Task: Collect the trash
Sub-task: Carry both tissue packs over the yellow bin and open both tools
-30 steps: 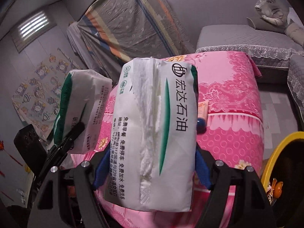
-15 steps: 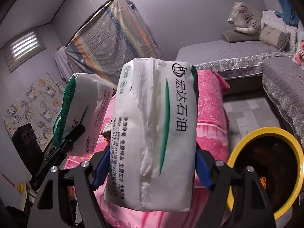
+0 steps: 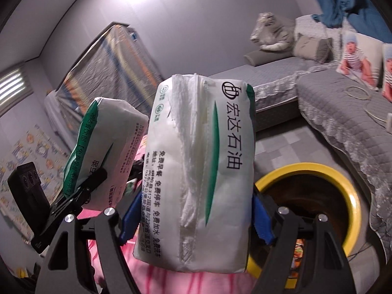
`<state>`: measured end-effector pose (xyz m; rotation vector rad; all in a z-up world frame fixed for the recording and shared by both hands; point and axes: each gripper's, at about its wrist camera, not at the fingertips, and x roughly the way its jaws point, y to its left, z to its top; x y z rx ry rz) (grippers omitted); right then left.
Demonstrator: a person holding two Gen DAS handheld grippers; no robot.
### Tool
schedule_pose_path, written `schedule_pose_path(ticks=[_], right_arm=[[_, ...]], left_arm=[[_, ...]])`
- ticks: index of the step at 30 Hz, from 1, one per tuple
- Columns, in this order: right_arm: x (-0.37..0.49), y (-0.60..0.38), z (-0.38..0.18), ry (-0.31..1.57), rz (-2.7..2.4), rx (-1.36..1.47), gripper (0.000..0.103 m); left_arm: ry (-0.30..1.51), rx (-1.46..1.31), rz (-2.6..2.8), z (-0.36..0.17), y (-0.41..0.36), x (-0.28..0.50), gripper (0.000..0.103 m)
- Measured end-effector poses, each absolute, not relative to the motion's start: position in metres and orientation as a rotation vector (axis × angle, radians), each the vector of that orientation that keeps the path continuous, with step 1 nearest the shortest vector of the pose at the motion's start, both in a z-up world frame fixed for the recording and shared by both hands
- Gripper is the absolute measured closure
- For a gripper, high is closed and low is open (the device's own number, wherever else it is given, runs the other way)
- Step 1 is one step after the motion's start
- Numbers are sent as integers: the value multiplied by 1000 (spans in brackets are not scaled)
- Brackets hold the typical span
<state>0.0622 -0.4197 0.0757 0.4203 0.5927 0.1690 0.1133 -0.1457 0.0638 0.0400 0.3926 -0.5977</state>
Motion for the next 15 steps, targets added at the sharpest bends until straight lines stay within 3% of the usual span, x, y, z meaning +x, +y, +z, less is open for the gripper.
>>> schedule_pose_path(ticks=[15], right_arm=[[39,-507,30,604,-129,500,30]], left_arm=[[467,126,-742,34,-252,131,81]])
